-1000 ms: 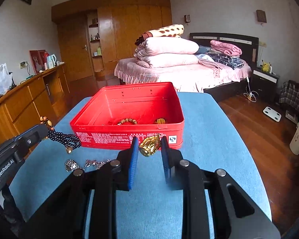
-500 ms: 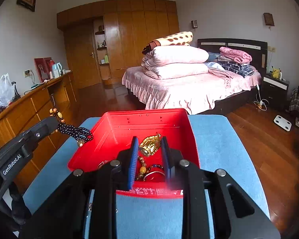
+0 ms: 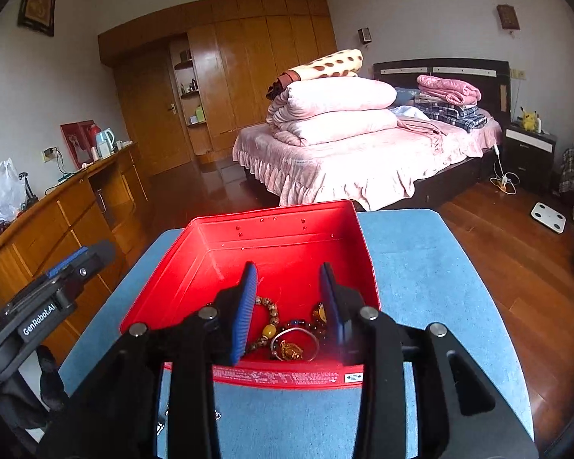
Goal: Organize jewelry
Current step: 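Withdraw both open tools toward the silver watch and silver chain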
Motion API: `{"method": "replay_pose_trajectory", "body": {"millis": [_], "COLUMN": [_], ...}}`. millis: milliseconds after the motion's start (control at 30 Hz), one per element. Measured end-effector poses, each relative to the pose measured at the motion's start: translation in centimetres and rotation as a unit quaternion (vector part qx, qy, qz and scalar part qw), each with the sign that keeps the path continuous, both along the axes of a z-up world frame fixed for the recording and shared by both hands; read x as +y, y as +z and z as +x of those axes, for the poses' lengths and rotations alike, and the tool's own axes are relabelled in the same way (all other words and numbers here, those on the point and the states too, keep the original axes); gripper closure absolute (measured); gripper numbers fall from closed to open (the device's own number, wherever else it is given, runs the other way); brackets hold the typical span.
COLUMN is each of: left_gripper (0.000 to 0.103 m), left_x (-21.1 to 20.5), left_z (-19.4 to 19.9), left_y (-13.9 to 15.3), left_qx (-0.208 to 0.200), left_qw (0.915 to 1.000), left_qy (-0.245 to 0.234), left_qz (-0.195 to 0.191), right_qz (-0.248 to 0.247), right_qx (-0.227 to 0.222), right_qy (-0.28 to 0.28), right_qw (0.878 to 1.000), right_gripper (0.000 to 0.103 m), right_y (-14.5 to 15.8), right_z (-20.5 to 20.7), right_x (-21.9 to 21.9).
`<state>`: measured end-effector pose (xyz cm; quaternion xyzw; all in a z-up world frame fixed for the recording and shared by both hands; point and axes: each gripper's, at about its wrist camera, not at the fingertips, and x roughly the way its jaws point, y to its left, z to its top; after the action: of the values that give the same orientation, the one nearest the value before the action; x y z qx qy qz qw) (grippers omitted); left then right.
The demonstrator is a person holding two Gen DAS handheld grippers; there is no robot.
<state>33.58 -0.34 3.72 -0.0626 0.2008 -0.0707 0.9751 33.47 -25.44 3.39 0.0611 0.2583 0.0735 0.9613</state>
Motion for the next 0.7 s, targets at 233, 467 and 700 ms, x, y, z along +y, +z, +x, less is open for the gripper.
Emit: {"method": "replay_pose_trajectory", "body": {"millis": [233, 467, 700], "left_gripper": [0.037, 0.036, 0.036], "left_x": [2.3, 3.1, 3.4], "left_z": [-4.4, -6.0, -7.6], "left_y": [-0.3, -3.7, -5.6], "left_qx": [0.004, 0.057, 0.075], "left_qw": [0.9996, 0.9967, 0.9941], "left_qy": [0.028, 0.041, 0.048], "left_qz": [0.010, 0.041, 0.061], "right_qz": [-0.002, -0.006, -0.016], "right_qx": [0.018, 0.063, 0.109], "right_qy": [0.024, 0.040, 0.057], "right_qw": [1.000, 0.997, 0.992], "right_gripper": [0.068, 0.068, 0.068], "right_y": [-0.4, -2.9, -6.4], "right_z": [-3.0, -5.0, -6.1], "right_x": [1.3, 3.5, 6.3]}}
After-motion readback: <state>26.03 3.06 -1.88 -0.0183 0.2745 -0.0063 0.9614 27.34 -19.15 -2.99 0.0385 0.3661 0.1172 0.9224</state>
